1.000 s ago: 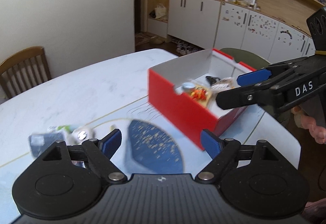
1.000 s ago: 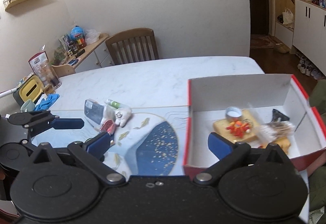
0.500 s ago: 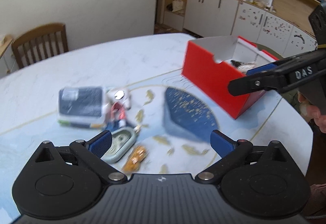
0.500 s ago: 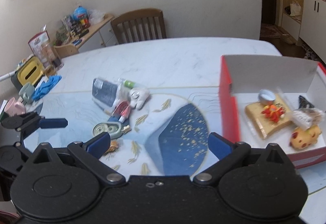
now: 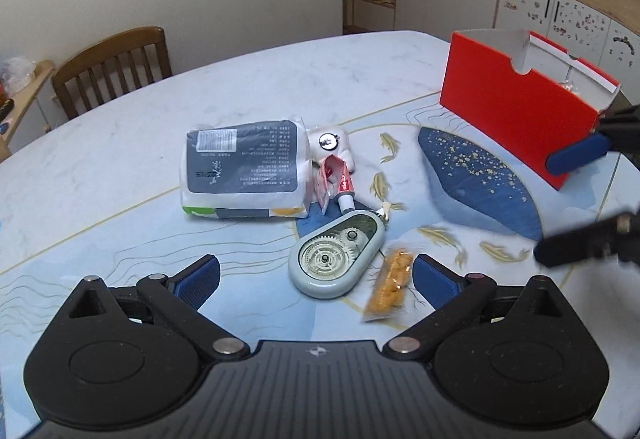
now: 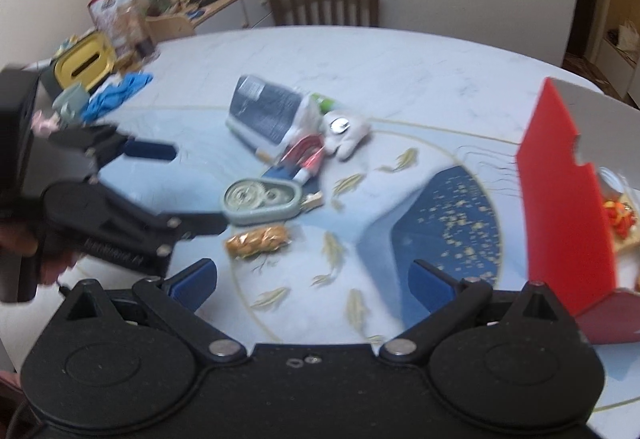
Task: Organize objects
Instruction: 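Grasp the green correction tape roller with the left gripper while the right gripper grasps the yellow snack packet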
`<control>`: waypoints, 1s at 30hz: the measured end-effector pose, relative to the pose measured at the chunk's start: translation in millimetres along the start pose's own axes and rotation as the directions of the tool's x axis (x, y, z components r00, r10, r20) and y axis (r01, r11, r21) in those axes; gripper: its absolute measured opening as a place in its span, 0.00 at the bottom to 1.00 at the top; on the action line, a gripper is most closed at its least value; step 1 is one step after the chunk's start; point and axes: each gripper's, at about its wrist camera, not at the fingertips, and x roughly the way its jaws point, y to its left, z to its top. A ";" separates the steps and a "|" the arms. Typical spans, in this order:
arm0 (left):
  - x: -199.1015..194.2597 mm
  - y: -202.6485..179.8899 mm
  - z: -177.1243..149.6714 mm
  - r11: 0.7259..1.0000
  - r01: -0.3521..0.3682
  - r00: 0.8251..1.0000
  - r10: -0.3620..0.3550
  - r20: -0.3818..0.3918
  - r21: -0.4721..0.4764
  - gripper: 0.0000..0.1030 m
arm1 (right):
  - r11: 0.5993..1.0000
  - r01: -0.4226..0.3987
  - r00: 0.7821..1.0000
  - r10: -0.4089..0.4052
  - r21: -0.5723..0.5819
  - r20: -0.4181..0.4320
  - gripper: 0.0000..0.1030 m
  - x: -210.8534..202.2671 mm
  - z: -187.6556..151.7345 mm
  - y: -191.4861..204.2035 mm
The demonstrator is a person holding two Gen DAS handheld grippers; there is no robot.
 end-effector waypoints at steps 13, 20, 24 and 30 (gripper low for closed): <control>45.6 20.4 9.2 0.994 0.086 0.995 -0.082 -0.060 0.067 1.00 | 0.990 -0.032 0.998 0.025 -0.140 -0.053 0.98 38.4 0.1 34.9; 60.8 23.3 5.0 0.981 0.155 0.984 -0.143 -0.104 0.120 0.99 | 0.987 -0.051 0.996 0.039 -0.151 -0.076 0.90 62.9 3.3 37.7; 65.5 25.7 4.6 0.976 0.182 0.980 -0.170 -0.107 0.115 0.95 | 0.985 -0.036 0.998 0.025 -0.171 -0.065 0.88 71.9 5.7 37.0; 63.9 19.4 3.3 0.960 0.208 0.977 -0.196 -0.080 0.186 0.79 | 0.966 -0.061 0.997 0.046 -0.251 -0.065 0.80 79.6 8.9 40.1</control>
